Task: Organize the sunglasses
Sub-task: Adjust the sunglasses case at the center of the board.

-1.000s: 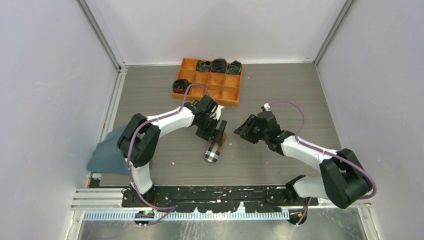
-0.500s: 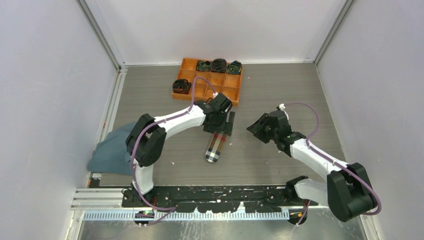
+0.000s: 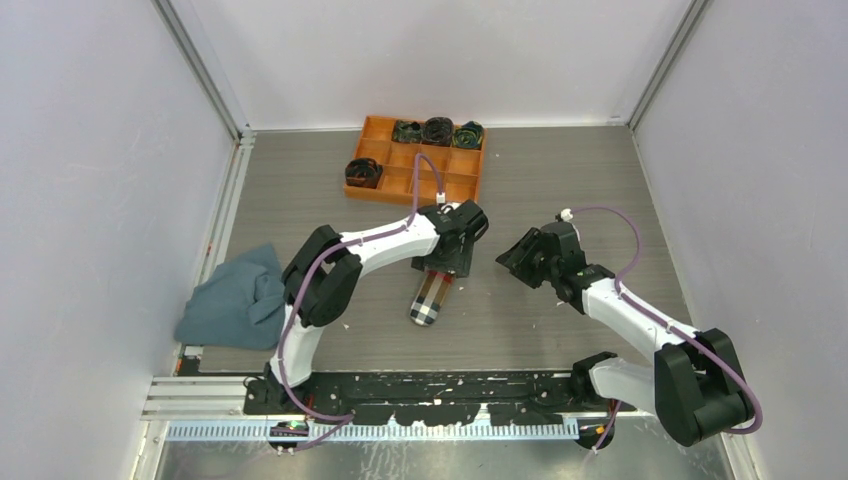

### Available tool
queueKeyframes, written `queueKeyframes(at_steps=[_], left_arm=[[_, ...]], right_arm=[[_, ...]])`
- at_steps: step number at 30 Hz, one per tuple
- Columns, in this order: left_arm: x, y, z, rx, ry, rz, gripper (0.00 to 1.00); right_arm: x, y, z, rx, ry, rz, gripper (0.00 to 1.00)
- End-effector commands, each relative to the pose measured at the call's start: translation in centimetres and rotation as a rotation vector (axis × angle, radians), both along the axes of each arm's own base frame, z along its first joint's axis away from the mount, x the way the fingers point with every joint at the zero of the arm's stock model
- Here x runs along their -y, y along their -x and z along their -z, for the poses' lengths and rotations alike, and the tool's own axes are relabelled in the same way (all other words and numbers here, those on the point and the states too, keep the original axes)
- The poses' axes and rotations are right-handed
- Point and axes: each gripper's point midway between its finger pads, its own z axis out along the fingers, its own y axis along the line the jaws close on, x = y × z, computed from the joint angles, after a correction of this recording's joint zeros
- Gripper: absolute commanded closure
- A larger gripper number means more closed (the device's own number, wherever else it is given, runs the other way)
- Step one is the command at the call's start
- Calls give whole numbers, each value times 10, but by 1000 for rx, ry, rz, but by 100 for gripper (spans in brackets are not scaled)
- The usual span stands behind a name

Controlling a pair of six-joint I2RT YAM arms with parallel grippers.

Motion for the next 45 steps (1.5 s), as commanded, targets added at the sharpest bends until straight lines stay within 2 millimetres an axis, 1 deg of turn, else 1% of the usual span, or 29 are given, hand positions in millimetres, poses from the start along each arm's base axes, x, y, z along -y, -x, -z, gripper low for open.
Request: queueKeyframes(at_steps=[1, 8, 16, 20, 27, 30, 32, 34, 37, 38, 42, 43, 45], left_arm=[[-4, -5, -2, 25, -47, -27, 20], [-2, -6, -1, 38, -62, -18, 23], [1, -14, -3, 65, -60, -39, 18], [-2, -15, 2, 65, -86, -65, 18], [-1, -17, 3, 67, -83, -90, 24], [-2, -16, 4, 65, -82, -91, 32], [-1, -15, 5, 62, -75, -89, 41], [0, -14, 6, 58, -68, -84, 56], [4, -14, 6, 58, -48, -67, 90], [8, -15, 5, 61, -33, -52, 99], [15, -13, 2, 72, -23, 13, 99], [16, -12, 2, 69, -23, 27, 89], [18, -11, 0, 60, -19, 45, 46]], right_arm=[[1, -2, -5, 25, -6, -6, 48], [1, -1, -5, 23, -10, -7, 48], [0, 0, -3, 17, -12, -15, 48], [-1, 0, -4, 19, -14, -22, 48], [0, 2, -3, 15, -12, -23, 48], [1, 3, -2, 16, -11, -20, 49], [1, 3, -2, 12, -11, -20, 48], [1, 3, -2, 14, -12, -20, 48], [2, 4, -2, 13, -13, -21, 48], [2, 4, -2, 14, -13, -20, 49], [3, 5, -2, 12, -10, -20, 48], [3, 5, -2, 11, -11, -18, 48], [4, 5, -1, 12, -10, -15, 49]])
